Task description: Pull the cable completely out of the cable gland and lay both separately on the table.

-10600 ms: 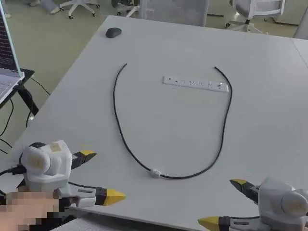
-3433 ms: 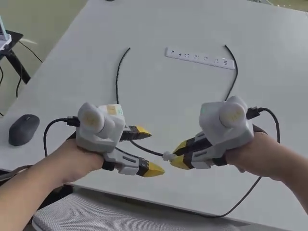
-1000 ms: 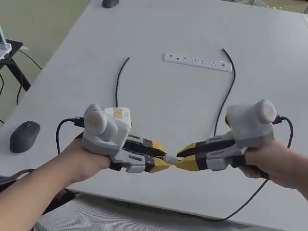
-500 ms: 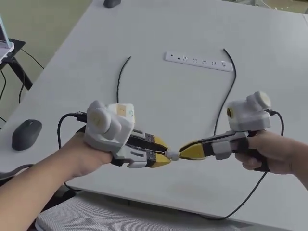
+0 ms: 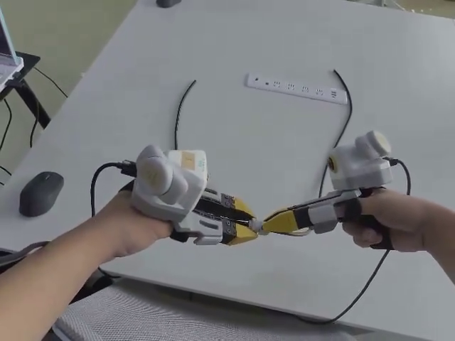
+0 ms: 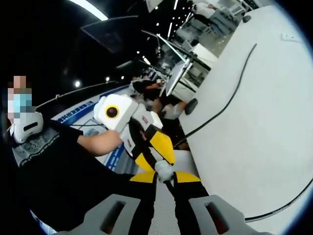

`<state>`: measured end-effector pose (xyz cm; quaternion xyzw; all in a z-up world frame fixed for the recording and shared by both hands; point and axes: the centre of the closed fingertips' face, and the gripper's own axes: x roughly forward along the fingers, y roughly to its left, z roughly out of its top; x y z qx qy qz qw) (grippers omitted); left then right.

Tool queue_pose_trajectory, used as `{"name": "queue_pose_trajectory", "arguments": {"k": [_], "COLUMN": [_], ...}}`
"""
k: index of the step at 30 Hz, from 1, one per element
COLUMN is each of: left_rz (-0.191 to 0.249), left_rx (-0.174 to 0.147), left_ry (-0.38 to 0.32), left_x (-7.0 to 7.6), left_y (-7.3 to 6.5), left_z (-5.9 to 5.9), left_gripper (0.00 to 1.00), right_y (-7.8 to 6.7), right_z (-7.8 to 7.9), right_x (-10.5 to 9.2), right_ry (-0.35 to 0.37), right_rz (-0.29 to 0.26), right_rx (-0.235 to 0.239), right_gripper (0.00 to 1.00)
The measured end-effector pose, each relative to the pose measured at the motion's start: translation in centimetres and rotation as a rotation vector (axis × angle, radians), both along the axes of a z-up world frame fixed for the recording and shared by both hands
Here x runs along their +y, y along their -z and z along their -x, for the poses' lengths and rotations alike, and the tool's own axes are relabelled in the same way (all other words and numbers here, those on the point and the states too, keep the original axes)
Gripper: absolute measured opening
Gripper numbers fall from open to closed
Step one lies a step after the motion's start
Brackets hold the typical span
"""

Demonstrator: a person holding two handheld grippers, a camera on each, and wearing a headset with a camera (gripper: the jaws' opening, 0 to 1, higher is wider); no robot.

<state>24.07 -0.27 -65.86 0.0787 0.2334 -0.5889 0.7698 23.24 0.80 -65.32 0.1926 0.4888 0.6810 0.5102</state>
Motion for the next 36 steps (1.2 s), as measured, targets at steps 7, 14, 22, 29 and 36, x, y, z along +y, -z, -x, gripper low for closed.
{"name": "queue_pose_trajectory", "arguments": {"k": [7,14,22,29,36], "left_rz": [0.002,-0.006,0.023,0.076,0.109], "left_rx": [0.009,0.028,0.082,0.138,0.188], "left_ry": [0.005,-0.003,-0.029,-0.045,-0.065], "left_x": [-0.14,0.1,0.54,0.5,0.66], "left_y": [0.22,0.49,0.56,0.14,-0.36], "left_z": [0.24,0.32,0.28,0.44,0.43], "left_gripper": [0.15,0.15,0.15,0.15,0.15], "right_y": [0.19,0.42,0.49,0.2,0.06], "right_z": [0.44,0.4,0.45,0.53,0.46], "right_x": [-0.17,0.05,0.34,0.22,0.29], "right_ry": [-0.039,-0.073,-0.112,-0.15,-0.202], "right_rz": [0.002,0.007,0.033,0.031,0.05], "right_rx": [-0.038,-0.233,-0.521,-0.768,-1.009], "right_gripper": [0.09,0.07,0.07,0.07,0.07]}}
